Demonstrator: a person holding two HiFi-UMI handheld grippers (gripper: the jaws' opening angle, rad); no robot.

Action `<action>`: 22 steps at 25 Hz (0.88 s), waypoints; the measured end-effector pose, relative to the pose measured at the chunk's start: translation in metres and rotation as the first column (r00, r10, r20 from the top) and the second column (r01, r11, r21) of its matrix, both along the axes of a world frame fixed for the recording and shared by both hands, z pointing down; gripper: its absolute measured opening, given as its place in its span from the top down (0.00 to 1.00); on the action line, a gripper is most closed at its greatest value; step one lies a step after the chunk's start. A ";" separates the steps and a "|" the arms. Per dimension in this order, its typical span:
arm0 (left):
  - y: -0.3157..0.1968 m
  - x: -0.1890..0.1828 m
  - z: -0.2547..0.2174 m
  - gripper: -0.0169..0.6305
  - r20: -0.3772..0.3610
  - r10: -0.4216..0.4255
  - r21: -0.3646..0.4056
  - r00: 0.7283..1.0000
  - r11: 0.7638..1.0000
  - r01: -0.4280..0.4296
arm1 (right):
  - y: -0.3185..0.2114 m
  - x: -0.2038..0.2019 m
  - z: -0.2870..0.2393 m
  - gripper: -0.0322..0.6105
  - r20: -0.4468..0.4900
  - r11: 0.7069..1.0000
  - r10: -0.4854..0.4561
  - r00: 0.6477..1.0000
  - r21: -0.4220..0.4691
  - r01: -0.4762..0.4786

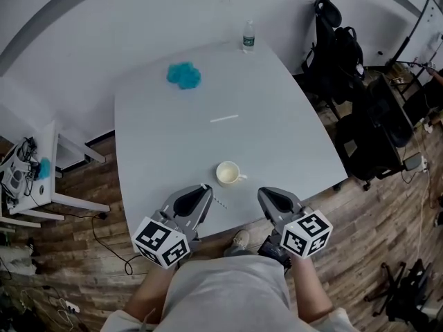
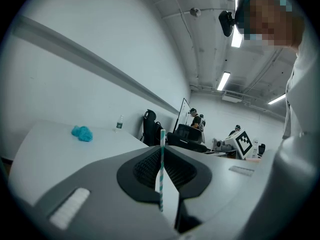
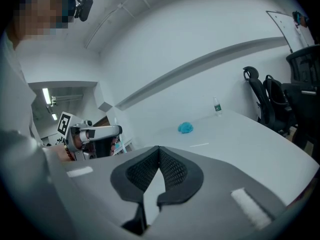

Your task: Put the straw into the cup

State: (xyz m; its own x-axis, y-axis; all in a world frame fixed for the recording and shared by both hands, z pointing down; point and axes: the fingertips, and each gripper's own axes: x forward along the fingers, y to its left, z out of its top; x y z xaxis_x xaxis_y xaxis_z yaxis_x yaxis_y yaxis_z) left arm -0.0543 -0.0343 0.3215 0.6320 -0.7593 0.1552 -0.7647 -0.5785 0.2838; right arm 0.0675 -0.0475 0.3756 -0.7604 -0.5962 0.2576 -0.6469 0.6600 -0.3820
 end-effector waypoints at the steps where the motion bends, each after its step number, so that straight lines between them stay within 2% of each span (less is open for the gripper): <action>1: -0.002 0.002 -0.001 0.91 0.000 -0.001 0.001 1.000 1.000 0.001 | -0.003 0.002 -0.001 0.94 0.001 1.000 0.000 1.000 -0.001 0.000; 6: -0.015 0.003 -0.004 0.91 0.002 -0.009 0.000 1.000 1.000 0.009 | -0.012 0.008 0.001 0.94 0.011 1.000 0.006 1.000 -0.017 -0.006; 12: -0.025 -0.013 -0.005 0.91 -0.027 -0.023 -0.015 0.999 1.000 0.022 | -0.017 -0.002 0.006 0.94 0.008 0.999 0.022 1.000 -0.030 -0.022; 22: -0.053 -0.028 -0.014 0.91 -0.059 0.027 -0.011 0.998 1.000 -0.028 | -0.030 -0.013 0.002 0.94 -0.003 0.997 0.078 0.997 -0.027 -0.078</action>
